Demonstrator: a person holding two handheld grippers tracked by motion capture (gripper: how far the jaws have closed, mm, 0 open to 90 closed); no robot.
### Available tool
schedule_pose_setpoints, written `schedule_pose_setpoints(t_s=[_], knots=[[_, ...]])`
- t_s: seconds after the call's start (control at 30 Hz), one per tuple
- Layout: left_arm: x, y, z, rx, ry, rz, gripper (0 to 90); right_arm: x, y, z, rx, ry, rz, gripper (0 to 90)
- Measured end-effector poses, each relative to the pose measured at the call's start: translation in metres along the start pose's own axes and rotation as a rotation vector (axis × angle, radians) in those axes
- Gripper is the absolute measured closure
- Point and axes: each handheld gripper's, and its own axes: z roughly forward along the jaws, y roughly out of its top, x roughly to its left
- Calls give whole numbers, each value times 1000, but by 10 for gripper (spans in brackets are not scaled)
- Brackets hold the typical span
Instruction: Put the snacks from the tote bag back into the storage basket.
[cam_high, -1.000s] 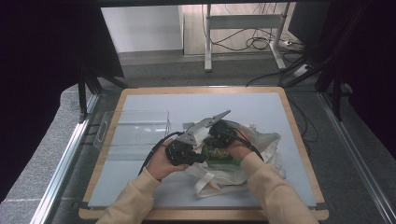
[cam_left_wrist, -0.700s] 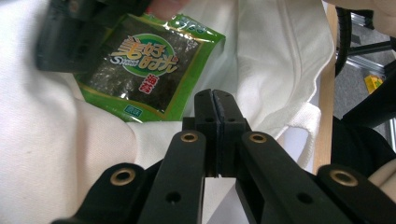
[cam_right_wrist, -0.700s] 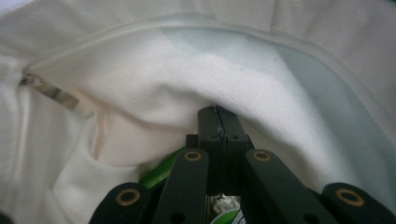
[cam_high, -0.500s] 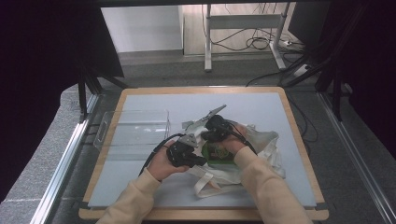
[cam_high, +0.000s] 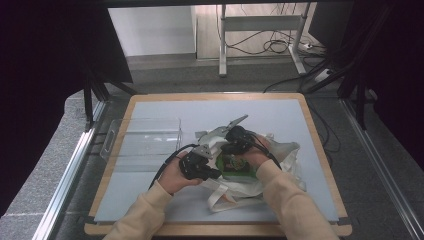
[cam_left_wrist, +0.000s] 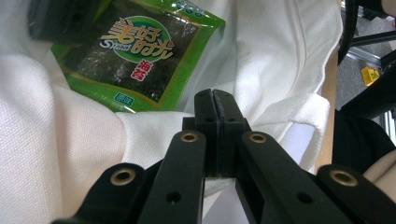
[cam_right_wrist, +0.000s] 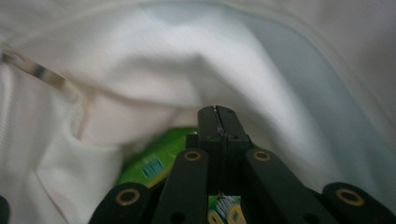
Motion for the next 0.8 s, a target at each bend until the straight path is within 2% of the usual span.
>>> schedule_pose_setpoints(t_s=[0.13, 0.27, 0.33, 0.63, 0.73, 0.8], knots=[[-1, 0, 0, 6, 0, 2, 900, -9, -3, -1, -3, -36, 37, 892], [-1, -1, 0, 13, -3, 2, 900, -10, 1, 6, 1, -82, 8, 892], [0, -2, 1, 21, -7, 0, 900, -12, 3, 8, -8, -90, 10, 892], [0, -2, 1, 25, -9, -1, 900, -18, 4, 11, -23, -80, 20, 892], [0, -2, 1, 25, -10, -3, 900, -17, 3, 9, -20, -74, 33, 892], [0, -3, 1, 25, -9, -3, 900, -11, -2, -2, -19, -54, 23, 891]])
